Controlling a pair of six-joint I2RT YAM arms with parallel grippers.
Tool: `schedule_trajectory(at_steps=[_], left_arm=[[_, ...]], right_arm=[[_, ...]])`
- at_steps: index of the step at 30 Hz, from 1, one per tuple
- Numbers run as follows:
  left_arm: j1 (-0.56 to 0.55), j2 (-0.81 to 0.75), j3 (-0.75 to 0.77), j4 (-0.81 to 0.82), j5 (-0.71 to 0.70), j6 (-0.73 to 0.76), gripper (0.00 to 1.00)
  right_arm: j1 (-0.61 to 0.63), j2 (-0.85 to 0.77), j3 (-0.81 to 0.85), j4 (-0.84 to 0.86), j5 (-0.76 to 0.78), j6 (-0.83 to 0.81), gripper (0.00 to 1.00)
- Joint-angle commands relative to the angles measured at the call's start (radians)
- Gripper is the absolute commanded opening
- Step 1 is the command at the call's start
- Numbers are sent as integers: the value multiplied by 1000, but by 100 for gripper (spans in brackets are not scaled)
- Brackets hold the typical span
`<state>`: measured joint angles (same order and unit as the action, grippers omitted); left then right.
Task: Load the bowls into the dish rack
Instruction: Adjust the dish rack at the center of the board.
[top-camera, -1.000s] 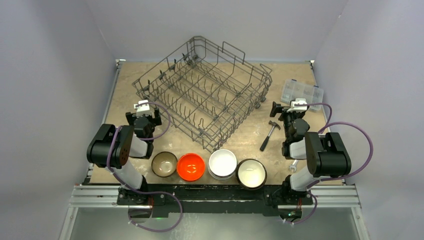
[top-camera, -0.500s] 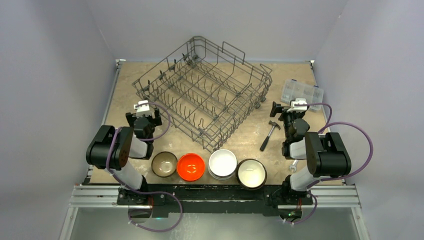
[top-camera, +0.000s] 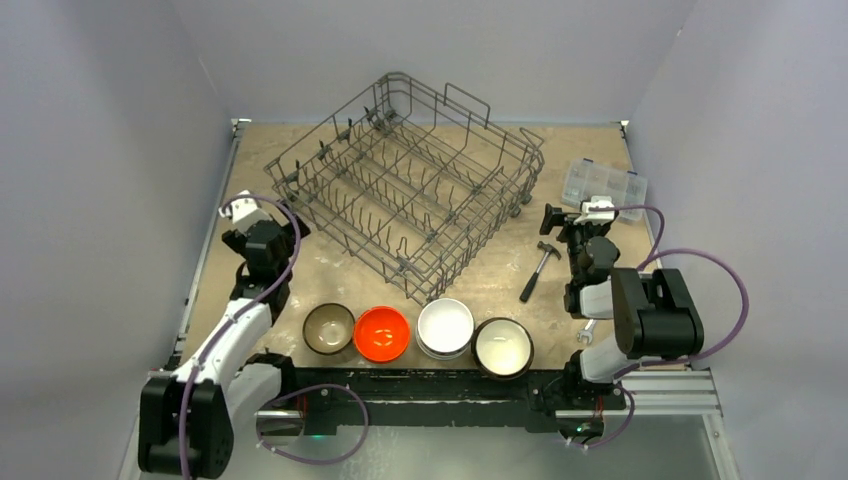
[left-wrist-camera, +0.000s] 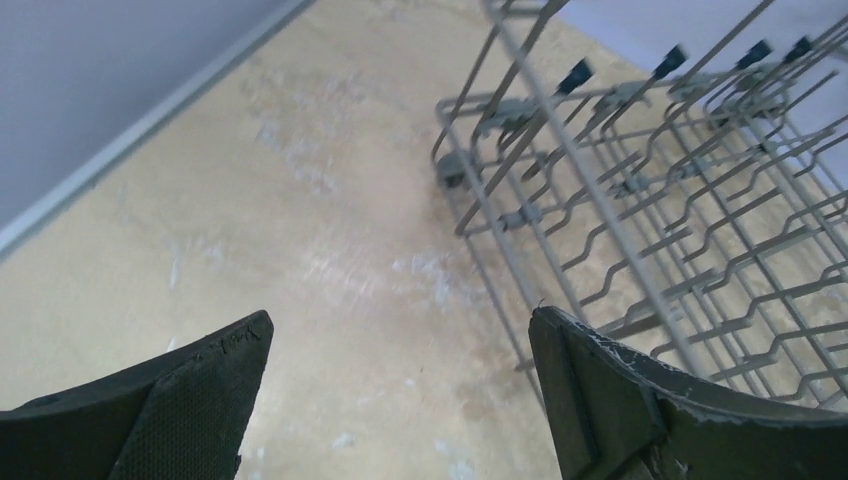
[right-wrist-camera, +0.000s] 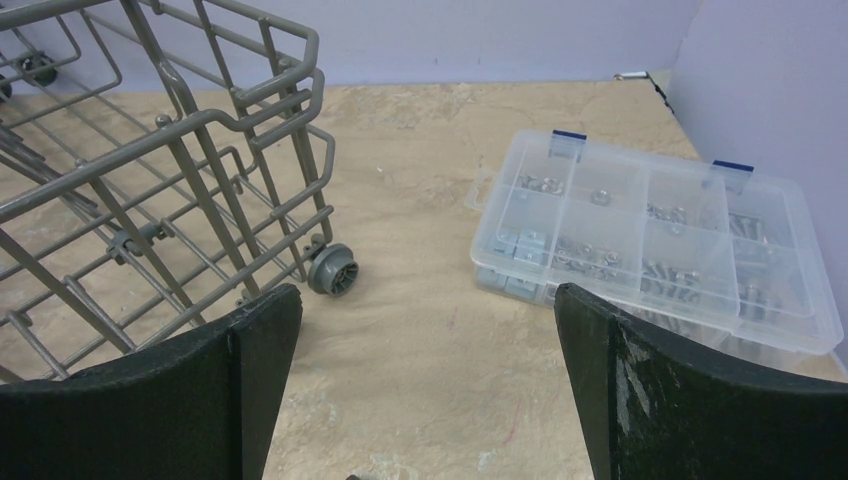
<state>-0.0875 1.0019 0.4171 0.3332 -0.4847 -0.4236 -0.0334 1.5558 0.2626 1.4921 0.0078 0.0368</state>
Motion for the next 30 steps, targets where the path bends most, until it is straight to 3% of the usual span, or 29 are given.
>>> schedule_trajectory(at_steps=[1, 5, 9, 12, 15, 30], left_arm=[[-1, -113, 11, -371, -36, -226, 99], [-2, -210, 16, -472, 20, -290, 99], [-2, -279, 67, -756, -2, -536, 99], [-2, -290, 94, -845, 68, -513, 99], [-5, -257, 125, -907, 111, -506, 99], [-6, -158, 164, -957, 203, -522, 99]], right_arm=[[3, -190, 52, -171, 21, 9, 99], [3, -425, 164, -624, 61, 193, 99], [3, -530, 175, -858, 160, 478, 99], [0, -579, 224, -1108, 218, 653, 99], [-2, -602, 254, -1149, 37, 571, 99], [15, -633, 449, -1294, -418, 512, 99]])
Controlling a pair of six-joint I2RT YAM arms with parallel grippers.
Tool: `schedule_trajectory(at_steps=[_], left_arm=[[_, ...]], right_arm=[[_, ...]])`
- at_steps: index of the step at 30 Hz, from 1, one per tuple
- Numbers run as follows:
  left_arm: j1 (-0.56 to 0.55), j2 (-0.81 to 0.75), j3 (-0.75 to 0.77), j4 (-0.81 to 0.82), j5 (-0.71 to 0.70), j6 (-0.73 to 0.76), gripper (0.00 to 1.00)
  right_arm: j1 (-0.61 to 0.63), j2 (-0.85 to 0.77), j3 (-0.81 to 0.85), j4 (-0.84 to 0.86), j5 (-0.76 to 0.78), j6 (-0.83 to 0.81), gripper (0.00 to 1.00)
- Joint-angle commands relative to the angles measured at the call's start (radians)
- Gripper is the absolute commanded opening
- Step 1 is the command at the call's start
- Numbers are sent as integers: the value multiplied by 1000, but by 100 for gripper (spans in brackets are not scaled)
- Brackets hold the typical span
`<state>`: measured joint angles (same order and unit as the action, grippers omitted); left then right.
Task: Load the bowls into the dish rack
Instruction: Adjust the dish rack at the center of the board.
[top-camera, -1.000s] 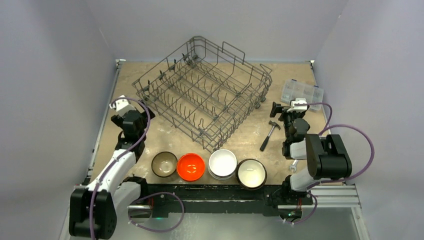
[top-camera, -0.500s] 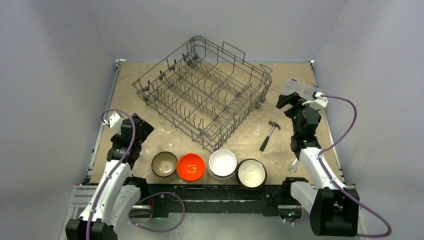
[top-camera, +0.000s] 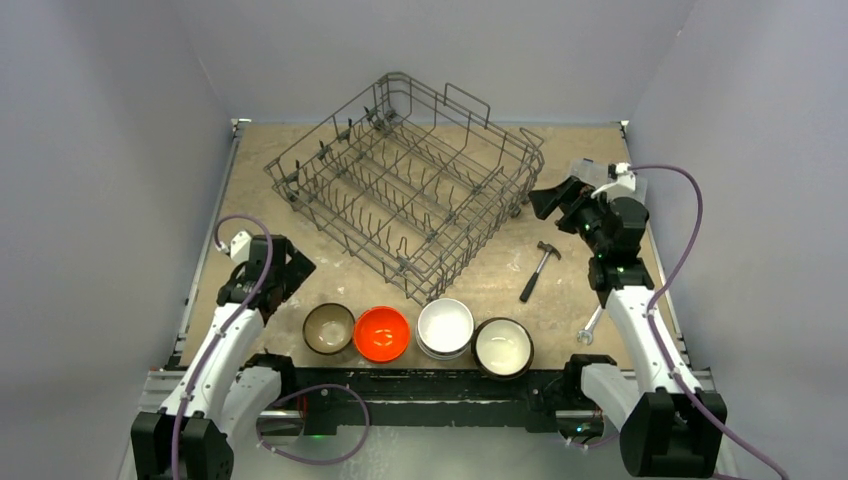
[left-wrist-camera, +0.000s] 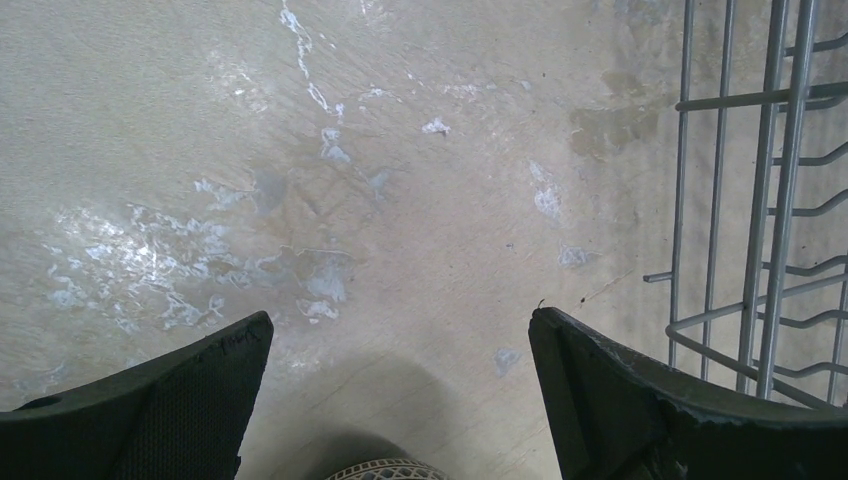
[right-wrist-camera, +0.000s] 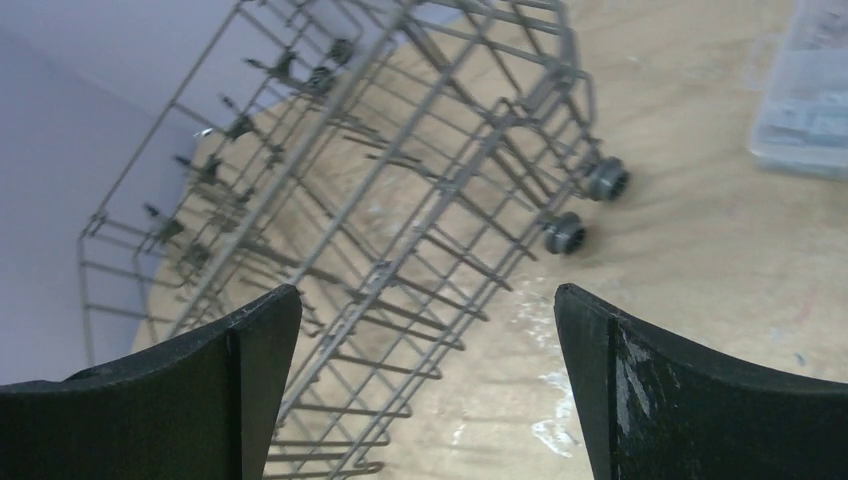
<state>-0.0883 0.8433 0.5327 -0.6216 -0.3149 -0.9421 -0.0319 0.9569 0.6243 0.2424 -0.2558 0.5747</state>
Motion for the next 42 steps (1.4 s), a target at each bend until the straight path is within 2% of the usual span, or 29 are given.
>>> schedule_trajectory(at_steps=[1, 5, 10, 17, 25, 28, 32, 39, 42], left_arm=[[-5, -11, 50, -2, 33, 0, 99], [-6, -101, 41, 11, 29, 10, 99], [-5, -164, 44, 84, 173, 73, 99], [-5, -103, 130, -124, 189, 10, 99], [-6, -61, 142, -326, 193, -101, 99], [-5, -88, 136, -362, 192, -110, 99], [-6, -111, 128, -392, 202, -98, 99], [-6, -106, 82, -361, 269, -60, 99], [-5, -106, 70, -343, 284, -61, 99]], right_arm=[[17, -36, 105, -64, -163, -35, 99], [20, -41, 160, -114, -197, -50, 99], [37, -30, 206, -104, -282, -26, 99], [88, -3, 249, -143, -296, -23, 99], [190, 69, 280, -234, -253, -66, 99], [215, 113, 271, -239, -229, -85, 94], [221, 151, 260, -209, -260, -85, 82], [222, 186, 314, -170, -233, -101, 58], [222, 216, 327, -150, -227, -98, 52]])
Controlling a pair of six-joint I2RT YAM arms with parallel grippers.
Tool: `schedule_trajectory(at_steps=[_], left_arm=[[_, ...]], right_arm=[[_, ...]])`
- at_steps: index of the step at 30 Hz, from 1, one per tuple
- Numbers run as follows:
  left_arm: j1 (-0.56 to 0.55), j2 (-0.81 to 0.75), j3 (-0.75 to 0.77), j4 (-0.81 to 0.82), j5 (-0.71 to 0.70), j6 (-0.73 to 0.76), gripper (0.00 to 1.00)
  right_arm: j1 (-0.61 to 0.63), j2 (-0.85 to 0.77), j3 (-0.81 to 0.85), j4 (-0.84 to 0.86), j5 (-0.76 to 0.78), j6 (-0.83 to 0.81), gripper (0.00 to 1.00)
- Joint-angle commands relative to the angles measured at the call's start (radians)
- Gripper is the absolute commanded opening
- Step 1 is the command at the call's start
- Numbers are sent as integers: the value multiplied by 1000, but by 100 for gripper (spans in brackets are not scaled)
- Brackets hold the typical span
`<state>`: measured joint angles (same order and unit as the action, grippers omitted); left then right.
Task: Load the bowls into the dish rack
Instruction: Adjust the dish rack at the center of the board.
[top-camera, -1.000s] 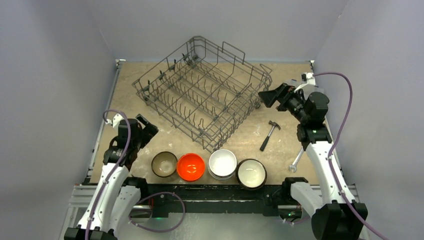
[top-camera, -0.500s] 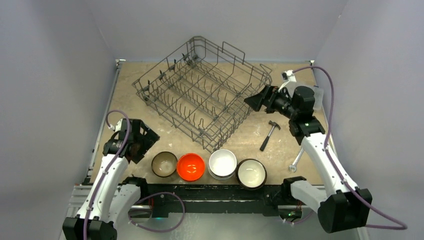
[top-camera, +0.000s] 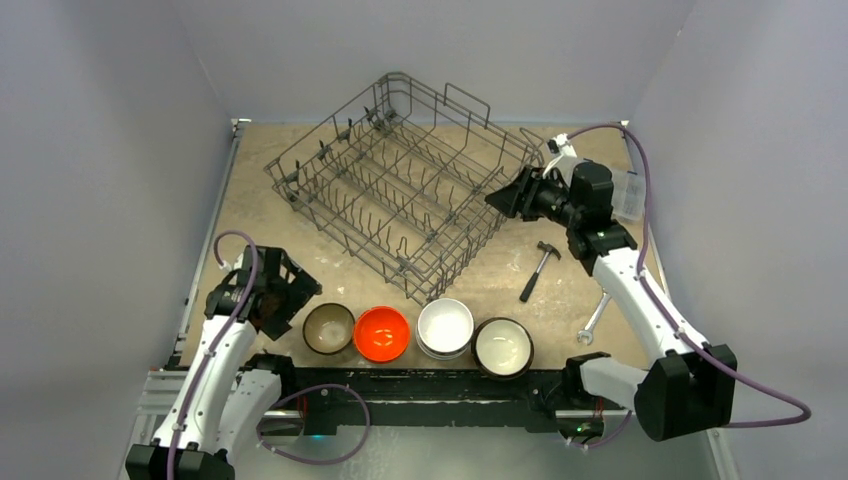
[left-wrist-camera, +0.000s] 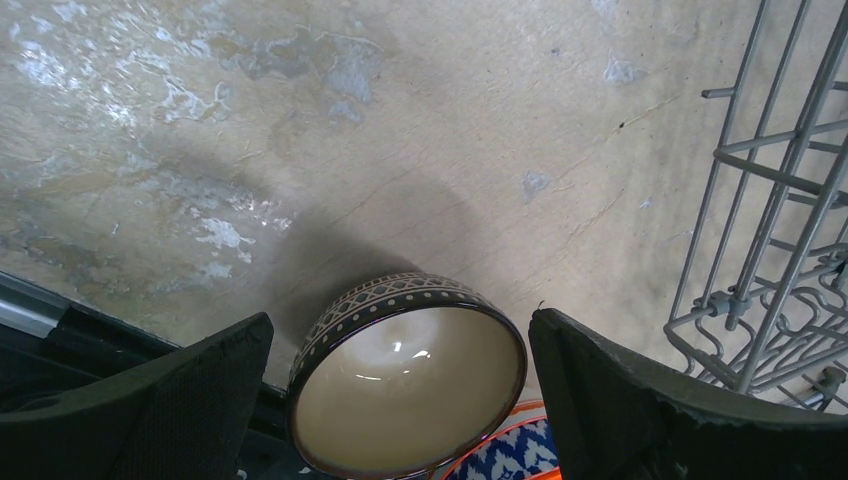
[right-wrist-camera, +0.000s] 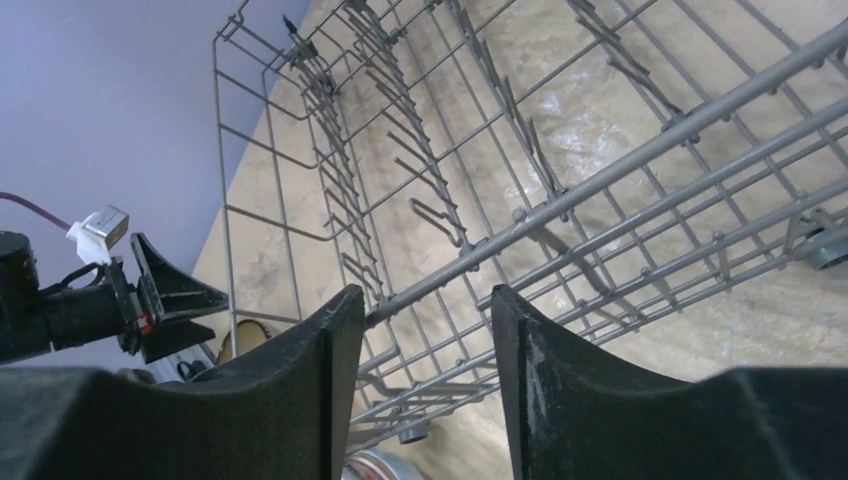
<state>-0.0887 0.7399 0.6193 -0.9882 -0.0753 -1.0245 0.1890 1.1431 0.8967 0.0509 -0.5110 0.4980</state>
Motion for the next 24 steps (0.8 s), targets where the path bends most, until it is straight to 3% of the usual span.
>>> schedule_trajectory(at_steps=[1, 4, 7, 10, 24], left_arm=[[-5, -2, -22, 29, 51, 21, 99], [-5, 1, -35, 37, 69, 23, 99], [-5, 4, -32, 35, 71, 33, 99], [-5, 3, -23, 28, 71, 44, 99], [-5, 34, 52, -16, 78, 156, 95]], right_arm=[[1, 44, 64, 34, 35, -26, 49], [1, 81, 91, 24, 46, -37, 45], [1, 104, 122, -5, 42, -44, 16], [0, 116, 158, -24, 91, -43, 3], [-9, 158, 347, -143, 288, -111, 0]])
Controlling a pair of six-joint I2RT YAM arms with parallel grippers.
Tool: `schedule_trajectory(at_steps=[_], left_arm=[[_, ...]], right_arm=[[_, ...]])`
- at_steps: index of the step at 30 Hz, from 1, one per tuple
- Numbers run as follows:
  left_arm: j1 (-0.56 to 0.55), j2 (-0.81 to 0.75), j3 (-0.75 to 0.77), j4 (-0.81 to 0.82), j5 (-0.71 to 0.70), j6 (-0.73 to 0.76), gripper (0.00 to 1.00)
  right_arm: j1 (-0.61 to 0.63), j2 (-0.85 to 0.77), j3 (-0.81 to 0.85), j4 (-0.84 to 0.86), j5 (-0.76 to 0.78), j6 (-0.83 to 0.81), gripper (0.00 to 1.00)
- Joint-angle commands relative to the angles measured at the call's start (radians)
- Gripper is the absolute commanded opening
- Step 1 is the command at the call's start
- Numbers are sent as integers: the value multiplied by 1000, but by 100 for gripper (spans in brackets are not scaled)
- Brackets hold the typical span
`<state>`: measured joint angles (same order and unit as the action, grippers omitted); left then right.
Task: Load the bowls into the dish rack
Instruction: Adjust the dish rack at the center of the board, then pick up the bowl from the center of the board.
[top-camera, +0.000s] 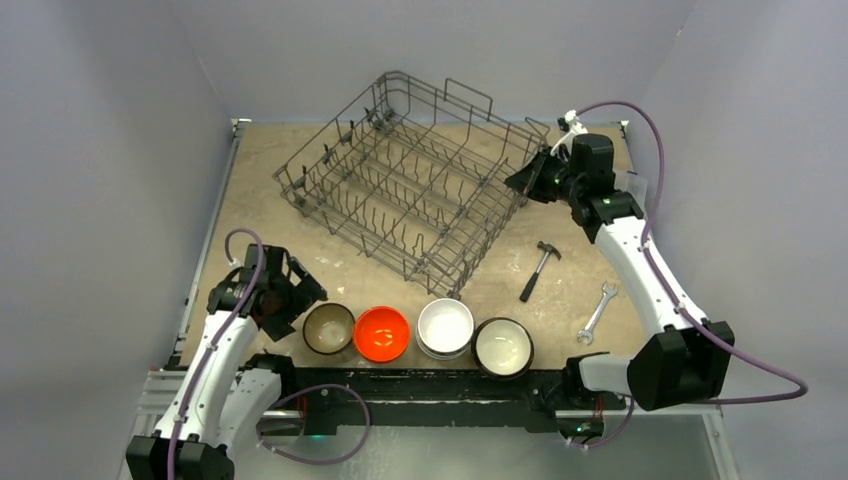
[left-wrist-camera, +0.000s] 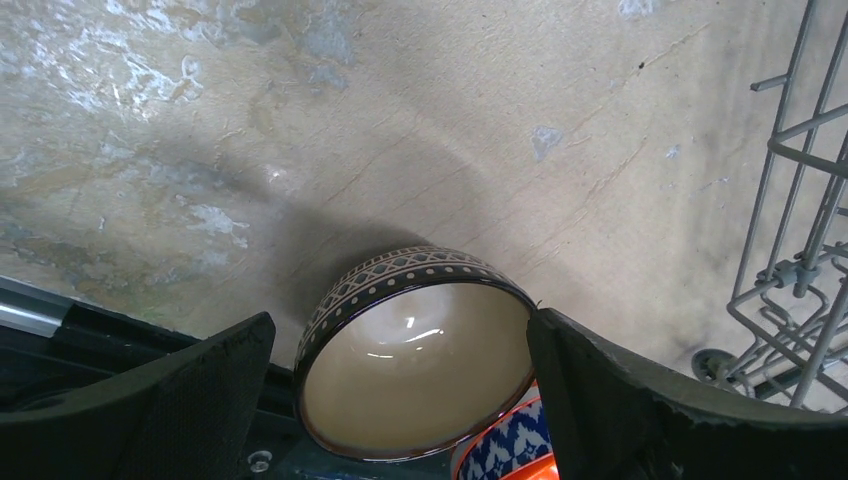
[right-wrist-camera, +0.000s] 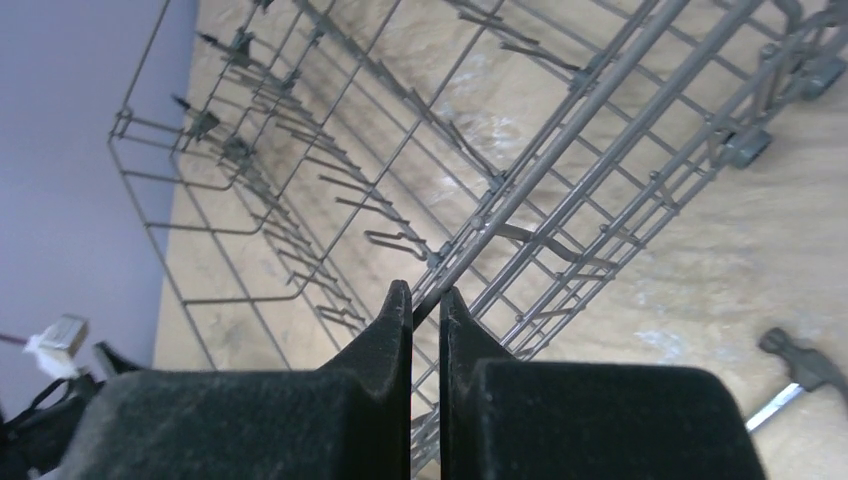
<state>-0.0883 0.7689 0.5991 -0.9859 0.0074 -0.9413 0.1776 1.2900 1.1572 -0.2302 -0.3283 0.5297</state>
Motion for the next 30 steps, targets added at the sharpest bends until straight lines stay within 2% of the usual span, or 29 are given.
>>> schedule_trajectory(at_steps=[1, 3, 4, 8, 11, 15, 18, 24, 30], left_arm=[[-6, 11, 93, -29, -5, 94, 94], [-5, 30, 119, -53, -27, 135, 92], [-5, 39, 126, -63, -28, 156, 88], [-5, 72, 136, -78, 25, 249, 60], [-5, 91, 148, -85, 44, 273, 57], [-7, 128, 153, -87, 51, 291, 57], [-12, 165, 144, -80, 22, 298, 59], [-45, 232, 141, -80, -62, 276, 59], [-208, 280, 109, -63, -116, 162, 58]], right_arm=[[2, 6, 91, 136, 102, -150, 1], [2, -11, 94, 131, 87, -156, 14], [2, -24, 92, 129, 69, -160, 19], [2, -80, 72, 138, 8, -159, 38], [2, -113, 65, 139, 4, -156, 53], [4, -151, 56, 149, -37, -152, 67], [4, -161, 54, 162, -78, -140, 71], [5, -165, 41, 195, -201, -101, 73], [15, -178, 10, 270, -300, -41, 73]])
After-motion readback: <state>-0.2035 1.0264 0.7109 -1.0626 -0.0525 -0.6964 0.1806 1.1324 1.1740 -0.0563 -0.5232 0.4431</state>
